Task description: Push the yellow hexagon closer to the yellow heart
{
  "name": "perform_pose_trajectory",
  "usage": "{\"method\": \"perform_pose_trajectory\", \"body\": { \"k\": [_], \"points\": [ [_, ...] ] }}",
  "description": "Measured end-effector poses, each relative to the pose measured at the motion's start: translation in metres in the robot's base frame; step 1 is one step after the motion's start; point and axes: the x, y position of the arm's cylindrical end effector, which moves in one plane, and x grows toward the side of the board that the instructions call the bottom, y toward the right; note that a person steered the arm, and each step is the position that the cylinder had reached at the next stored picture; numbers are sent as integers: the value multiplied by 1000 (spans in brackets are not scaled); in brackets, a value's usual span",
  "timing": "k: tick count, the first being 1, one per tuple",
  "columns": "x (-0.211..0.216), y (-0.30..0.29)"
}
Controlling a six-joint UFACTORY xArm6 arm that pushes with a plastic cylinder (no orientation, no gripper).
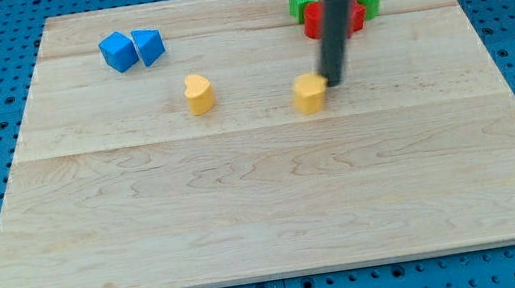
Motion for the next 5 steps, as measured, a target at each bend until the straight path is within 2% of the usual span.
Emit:
{"method": "perform_pose_trajectory", "body": {
  "k": [1,2,3,4,5],
  "points": [
    [7,6],
    [37,17],
    [42,-76],
    [28,-140],
    [-15,-170]
  ]
}}
